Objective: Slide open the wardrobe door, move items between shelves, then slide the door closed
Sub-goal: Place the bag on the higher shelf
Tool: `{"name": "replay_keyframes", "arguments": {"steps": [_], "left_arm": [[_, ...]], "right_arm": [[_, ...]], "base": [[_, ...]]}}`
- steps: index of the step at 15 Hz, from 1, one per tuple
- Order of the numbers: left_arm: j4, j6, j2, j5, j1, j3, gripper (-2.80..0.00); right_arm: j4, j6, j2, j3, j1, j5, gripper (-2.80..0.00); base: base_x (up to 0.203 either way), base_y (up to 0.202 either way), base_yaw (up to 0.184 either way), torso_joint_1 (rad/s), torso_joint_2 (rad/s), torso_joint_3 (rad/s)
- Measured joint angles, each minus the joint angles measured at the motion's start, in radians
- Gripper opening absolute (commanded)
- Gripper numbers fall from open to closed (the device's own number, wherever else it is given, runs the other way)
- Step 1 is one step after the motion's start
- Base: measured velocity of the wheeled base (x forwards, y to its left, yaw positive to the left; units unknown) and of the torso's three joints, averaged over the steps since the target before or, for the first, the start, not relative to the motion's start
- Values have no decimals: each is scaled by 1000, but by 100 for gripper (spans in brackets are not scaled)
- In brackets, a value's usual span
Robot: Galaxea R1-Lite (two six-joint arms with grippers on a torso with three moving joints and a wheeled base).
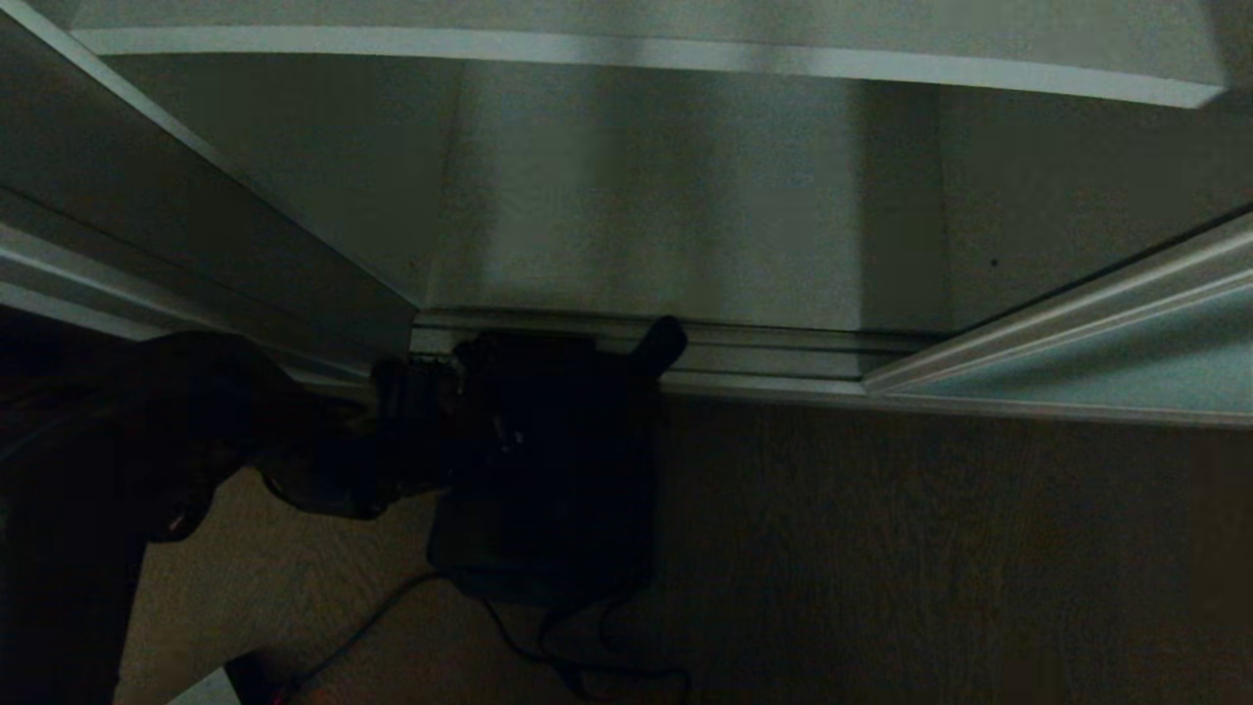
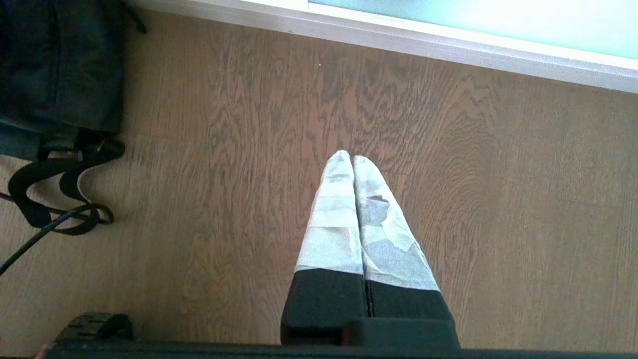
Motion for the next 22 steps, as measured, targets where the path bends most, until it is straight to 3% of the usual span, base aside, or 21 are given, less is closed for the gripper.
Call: {"name": "replay_keyframes", "arguments": {"steps": [6, 13, 16, 18, 22], "left_arm": [[48, -4, -259, 16, -40, 88, -280], [312, -59, -582, 28, -102, 139, -280], [430, -60, -699, 98, -182, 136, -280], [455, -46, -757, 162, -206, 130, -280], [573, 53, -893, 179, -234, 131, -280]], "right_arm": [[0, 0, 0, 0, 0, 0, -280], [0, 0, 0, 0, 0, 0, -280], [0, 0, 0, 0, 0, 0, -280], [0, 0, 0, 0, 0, 0, -280], [0, 0, 0, 0, 0, 0, -280]], "base": [[0, 0, 0, 0, 0, 0], [0, 0, 0, 0, 0, 0], [0, 0, 0, 0, 0, 0], [0, 0, 0, 0, 0, 0], [0, 0, 0, 0, 0, 0]]}}
